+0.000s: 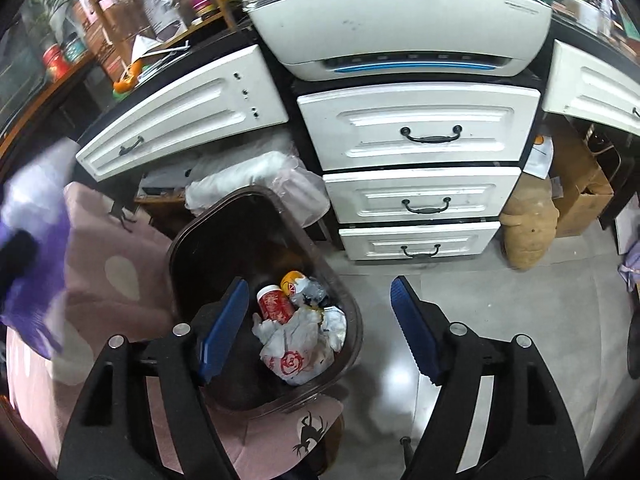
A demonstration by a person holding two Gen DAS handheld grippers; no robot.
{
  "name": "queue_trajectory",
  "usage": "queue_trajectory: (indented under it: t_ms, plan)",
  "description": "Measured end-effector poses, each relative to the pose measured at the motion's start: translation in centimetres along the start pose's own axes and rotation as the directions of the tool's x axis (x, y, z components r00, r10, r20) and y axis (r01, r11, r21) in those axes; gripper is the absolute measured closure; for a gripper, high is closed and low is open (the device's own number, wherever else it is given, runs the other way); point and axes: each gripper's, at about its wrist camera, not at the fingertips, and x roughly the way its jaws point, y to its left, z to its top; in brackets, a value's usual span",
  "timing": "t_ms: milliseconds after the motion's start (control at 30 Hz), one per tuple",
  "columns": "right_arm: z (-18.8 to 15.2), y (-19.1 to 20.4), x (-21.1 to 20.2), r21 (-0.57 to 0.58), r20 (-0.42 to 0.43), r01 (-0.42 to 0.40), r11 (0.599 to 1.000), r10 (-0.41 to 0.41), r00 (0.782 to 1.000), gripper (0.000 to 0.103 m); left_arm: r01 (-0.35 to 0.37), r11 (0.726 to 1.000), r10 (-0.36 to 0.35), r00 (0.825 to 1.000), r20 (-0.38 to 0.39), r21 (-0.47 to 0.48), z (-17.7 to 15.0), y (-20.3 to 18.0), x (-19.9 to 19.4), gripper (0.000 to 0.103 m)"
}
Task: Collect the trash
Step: 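Carry the white tissue over the bin and release it with the right tool, then lower the purple bag into the bin and open the left tool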
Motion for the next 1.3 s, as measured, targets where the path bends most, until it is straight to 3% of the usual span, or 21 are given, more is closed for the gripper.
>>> queue_trajectory:
  t_ms: [267, 500, 600, 700, 767, 833, 900, 1000, 1100, 1300]
  plan:
    - [0.3, -1.0, -0.3, 0.034, 0.029, 0.013, 0.999, -0.014, 0.999, 0.03, 0.069, 0.996, -0.078, 0.984, -0.159, -0.063, -1.1, -0.2, 5.2, 0.084]
    - [0.5, -1.8, -0.1, 0.063, 0.031, 0.018, 0.998, -0.02, 0.999, 0.03, 0.116, 0.975, -0.166, 0.948, -0.272, -0.189, -2.6, 1.2, 8.9, 0.083]
    - [0.4, -1.9, -0.2, 0.066, 0.032, 0.017, 0.998, -0.019, 0.999, 0.03, 0.114, 0.975, -0.168, 0.939, -0.301, -0.19, -3.3, 1.4, 9.9, 0.082]
    - [0.4, -1.9, -0.2, 0.065, 0.04, 0.023, 0.998, -0.025, 0.999, 0.03, 0.111, 0.975, -0.17, 0.931, -0.323, -0.192, -3.7, 1.6, 10.6, 0.07]
    - [0.4, -2.0, -0.3, 0.068, 0.044, 0.025, 0.997, -0.028, 0.999, 0.03, 0.09, 0.979, -0.147, 0.933, -0.328, -0.182, -3.7, 1.7, 10.8, 0.052]
    - [0.4, -2.1, -0.4, 0.072, 0.047, 0.025, 0.997, -0.028, 0.998, 0.03, 0.102, 0.976, -0.159, 0.936, -0.313, -0.192, -3.5, 1.8, 10.5, 0.027]
    - [0.5, -2.2, -0.5, 0.078, 0.052, 0.029, 0.997, -0.033, 0.998, 0.029, 0.119, 0.971, -0.177, 0.939, -0.293, -0.205, -3.3, 1.8, 10.2, 0.016]
    - [0.5, -2.4, -1.0, 0.09, 0.072, 0.041, 0.995, -0.047, 0.996, 0.021, 0.15, 0.966, -0.206, 0.937, -0.282, -0.209, -3.2, 1.7, 10.0, 0.013]
    - [0.8, -2.7, -1.7, 0.096, 0.101, 0.054, 0.994, -0.064, 0.993, 0.02, 0.145, 0.969, -0.196, 0.943, -0.269, -0.198, -2.9, 1.5, 9.5, 0.011]
    - [1.5, -3.9, -3.5, 0.141, 0.156, 0.067, 0.988, -0.089, 0.984, 0.018, 0.057, 0.987, -0.095, 0.962, -0.255, -0.15, -2.6, 1.7, 8.7, 0.008]
